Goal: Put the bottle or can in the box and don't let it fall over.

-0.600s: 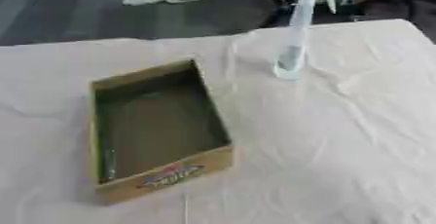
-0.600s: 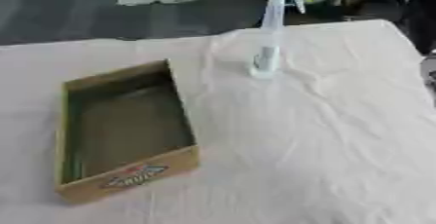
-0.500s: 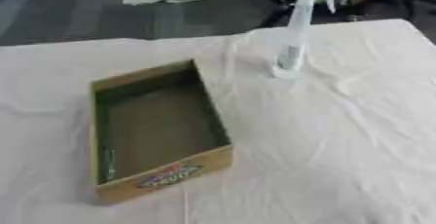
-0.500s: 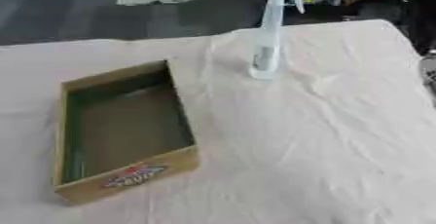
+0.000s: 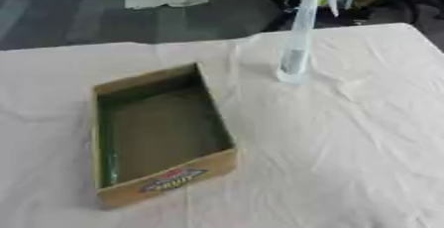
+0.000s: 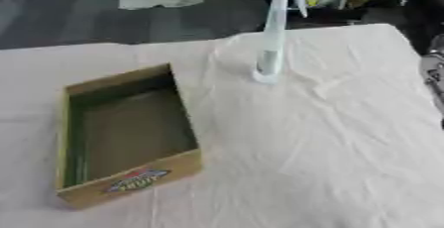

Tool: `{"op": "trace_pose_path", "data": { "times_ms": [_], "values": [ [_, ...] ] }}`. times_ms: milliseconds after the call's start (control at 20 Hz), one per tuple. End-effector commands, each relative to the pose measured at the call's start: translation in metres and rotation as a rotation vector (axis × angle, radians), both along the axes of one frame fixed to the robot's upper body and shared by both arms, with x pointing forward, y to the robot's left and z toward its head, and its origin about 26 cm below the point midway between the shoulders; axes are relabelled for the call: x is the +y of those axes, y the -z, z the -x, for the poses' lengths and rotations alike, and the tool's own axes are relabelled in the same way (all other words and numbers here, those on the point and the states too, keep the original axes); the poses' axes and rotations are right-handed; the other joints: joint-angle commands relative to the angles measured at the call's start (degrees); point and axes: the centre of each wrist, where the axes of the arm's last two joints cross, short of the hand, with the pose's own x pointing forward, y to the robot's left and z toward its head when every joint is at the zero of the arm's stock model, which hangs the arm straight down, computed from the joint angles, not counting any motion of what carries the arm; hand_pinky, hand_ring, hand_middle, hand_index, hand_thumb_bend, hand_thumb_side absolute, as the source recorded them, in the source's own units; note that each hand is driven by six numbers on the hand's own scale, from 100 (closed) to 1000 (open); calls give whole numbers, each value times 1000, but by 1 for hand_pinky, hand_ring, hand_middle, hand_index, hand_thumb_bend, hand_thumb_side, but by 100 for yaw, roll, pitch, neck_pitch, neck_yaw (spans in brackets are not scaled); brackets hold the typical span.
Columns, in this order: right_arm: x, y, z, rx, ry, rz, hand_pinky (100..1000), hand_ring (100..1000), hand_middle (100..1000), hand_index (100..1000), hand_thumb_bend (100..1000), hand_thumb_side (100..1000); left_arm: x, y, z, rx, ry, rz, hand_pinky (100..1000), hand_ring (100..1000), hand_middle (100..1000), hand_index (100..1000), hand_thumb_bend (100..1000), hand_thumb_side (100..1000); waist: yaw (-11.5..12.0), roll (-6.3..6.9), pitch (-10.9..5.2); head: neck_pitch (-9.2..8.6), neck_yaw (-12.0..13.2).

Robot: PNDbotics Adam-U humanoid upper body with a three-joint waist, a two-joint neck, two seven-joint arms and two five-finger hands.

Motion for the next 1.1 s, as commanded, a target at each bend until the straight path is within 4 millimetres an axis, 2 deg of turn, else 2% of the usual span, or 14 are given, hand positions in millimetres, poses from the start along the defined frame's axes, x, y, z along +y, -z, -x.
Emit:
{"op": "trace_pose_path", "data": {
  "times_ms": [50, 300, 650, 950, 1100],
  "values": [
    [-3, -5, -8, 26, -4, 3, 889, 929, 1000, 906, 100, 525, 2, -8, 2, -17, 9, -14, 1000, 882, 1000, 794, 100, 861, -2, -11, -140, 43, -10],
    [-14, 11, -29, 122, 9, -24, 890, 937, 1000, 912, 100, 530, 2, -7, 2, -10, 14, -13, 1000, 881, 1000, 794, 100, 859, 15, -16, -216, 105, -6],
    [-51, 31, -56, 181, 68, -60, 893, 943, 1000, 919, 100, 559, 2, -5, 2, -1, 25, -13, 1000, 880, 1000, 794, 100, 858, 35, -4, -276, 137, -20],
    [-84, 40, -67, 206, 131, -91, 888, 927, 1000, 918, 100, 574, 1, -5, 2, 3, 35, -13, 1000, 879, 1000, 794, 100, 860, 43, 10, -284, 128, -39],
    [-94, 45, -69, 227, 154, -101, 887, 922, 1000, 918, 100, 583, 1, -4, 2, 5, 38, -13, 1000, 879, 1000, 794, 100, 861, 49, 14, -283, 122, -50]
  ]
}}
